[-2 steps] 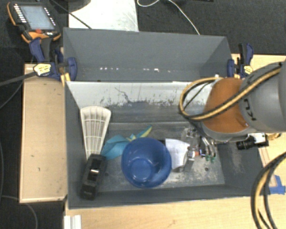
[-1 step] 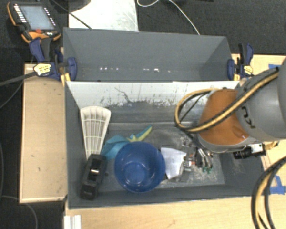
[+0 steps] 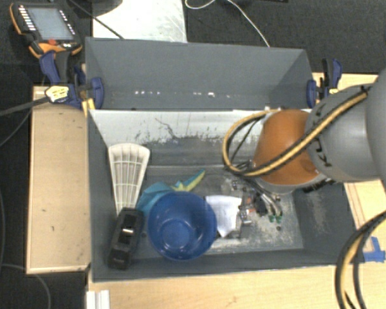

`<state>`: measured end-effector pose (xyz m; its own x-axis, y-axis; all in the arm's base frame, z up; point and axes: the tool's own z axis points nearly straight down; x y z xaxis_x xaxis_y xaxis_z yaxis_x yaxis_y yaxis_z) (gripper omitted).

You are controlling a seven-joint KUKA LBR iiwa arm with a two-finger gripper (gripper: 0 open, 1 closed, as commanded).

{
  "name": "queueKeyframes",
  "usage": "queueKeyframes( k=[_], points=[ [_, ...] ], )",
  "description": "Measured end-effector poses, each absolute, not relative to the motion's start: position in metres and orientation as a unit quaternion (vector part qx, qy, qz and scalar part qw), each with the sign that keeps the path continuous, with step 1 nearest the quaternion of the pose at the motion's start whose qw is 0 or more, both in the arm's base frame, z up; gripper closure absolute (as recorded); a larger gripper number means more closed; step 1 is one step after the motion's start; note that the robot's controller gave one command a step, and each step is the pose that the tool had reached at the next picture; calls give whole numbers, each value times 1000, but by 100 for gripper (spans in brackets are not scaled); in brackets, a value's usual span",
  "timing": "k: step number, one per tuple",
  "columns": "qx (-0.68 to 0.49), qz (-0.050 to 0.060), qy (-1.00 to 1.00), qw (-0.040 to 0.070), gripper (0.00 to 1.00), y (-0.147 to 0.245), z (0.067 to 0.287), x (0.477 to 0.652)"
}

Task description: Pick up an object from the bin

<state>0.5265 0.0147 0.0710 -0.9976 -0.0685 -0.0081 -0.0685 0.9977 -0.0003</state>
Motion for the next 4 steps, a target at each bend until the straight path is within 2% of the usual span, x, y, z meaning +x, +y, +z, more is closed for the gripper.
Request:
queueKeyframes(
  k=[1,2,3,4],
  points=[
    [-1,1,1000,5,0,19,70,498],
    [-3,1,1000,5,0,19,70,499],
    [-134,0,991,6,0,7,71,495],
    [-17,0,1000,6,100,-2,70,479]
  ],
)
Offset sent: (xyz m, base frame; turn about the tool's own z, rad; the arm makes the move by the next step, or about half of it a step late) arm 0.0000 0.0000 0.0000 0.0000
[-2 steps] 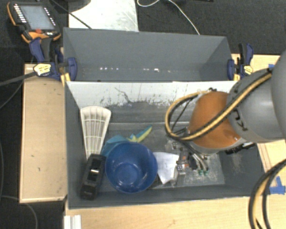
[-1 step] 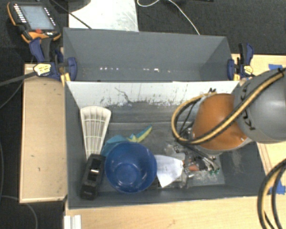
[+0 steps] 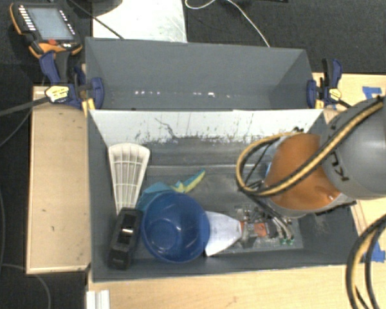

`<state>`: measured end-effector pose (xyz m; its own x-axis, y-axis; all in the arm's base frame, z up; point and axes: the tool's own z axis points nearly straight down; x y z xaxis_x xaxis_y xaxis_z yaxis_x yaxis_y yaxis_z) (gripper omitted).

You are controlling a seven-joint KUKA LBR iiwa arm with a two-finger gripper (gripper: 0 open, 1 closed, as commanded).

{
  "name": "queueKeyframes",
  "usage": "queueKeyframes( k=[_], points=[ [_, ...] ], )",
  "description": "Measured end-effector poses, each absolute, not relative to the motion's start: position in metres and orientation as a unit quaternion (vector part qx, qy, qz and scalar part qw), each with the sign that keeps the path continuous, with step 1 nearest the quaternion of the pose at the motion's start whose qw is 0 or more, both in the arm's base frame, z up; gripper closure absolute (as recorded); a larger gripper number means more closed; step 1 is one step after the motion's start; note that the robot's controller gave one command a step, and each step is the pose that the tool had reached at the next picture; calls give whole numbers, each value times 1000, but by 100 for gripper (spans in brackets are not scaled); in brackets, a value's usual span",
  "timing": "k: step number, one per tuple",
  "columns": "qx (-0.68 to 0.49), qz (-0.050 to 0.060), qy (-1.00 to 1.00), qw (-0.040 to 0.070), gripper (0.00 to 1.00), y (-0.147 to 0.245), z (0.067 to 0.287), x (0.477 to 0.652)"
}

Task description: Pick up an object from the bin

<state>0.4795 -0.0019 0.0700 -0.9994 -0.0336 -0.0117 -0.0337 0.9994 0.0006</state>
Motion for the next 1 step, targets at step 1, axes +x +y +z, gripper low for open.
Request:
queueKeyframes(
  k=[1],
  points=[
    [-18,0,1000,6,100,-2,70,479]
  ],
)
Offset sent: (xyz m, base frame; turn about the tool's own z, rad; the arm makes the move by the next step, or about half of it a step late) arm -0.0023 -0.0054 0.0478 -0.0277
